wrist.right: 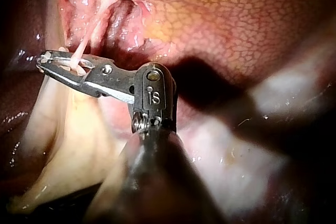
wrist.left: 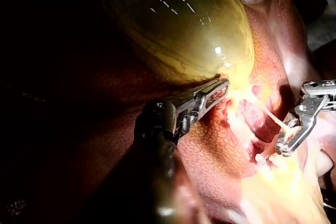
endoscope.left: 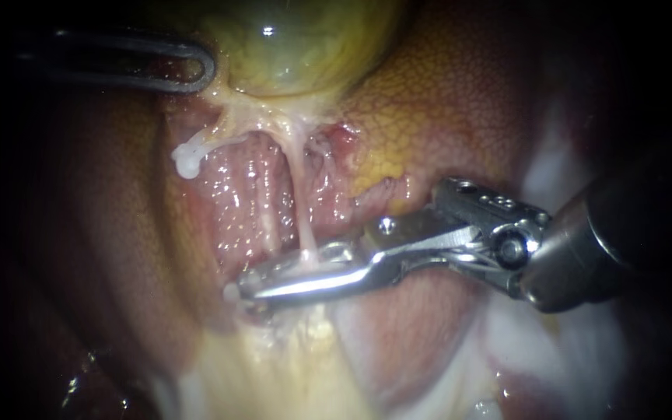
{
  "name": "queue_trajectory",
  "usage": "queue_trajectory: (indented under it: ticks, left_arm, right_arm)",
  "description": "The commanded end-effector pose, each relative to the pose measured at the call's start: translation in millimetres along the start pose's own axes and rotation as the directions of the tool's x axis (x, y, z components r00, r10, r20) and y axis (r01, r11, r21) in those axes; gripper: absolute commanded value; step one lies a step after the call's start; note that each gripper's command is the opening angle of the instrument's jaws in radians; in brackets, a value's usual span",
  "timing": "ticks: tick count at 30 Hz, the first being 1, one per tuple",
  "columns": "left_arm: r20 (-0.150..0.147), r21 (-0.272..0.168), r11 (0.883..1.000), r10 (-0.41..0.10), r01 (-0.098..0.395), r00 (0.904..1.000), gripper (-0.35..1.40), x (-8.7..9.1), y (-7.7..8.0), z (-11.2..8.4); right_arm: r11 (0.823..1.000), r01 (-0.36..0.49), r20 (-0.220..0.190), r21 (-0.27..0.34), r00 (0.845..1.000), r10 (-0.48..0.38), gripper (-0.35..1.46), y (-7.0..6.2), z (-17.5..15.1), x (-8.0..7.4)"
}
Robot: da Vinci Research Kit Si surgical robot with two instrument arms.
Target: Clipping first clip right tube
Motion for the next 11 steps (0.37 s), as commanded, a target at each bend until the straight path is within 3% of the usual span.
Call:
queue_trajectory:
  ticks: [1,11]
  left_arm:
    - [0.0,0.0,1.0,0.0,0.0,1.0,-0.35,0.0,0.0,0.0]
    - [0.0,0.0,1.0,0.0,0.0,1.0,-0.35,0.0,0.1,0.0]
  right_arm:
    - [1.0,0.001,0.0,-0.001,1.0,-0.001,-0.35,0.1,0.0,-0.1]
    - [1.0,0.002,0.0,-0.002,1.0,-0.002,-0.35,0.3,-0.1,-0.1]
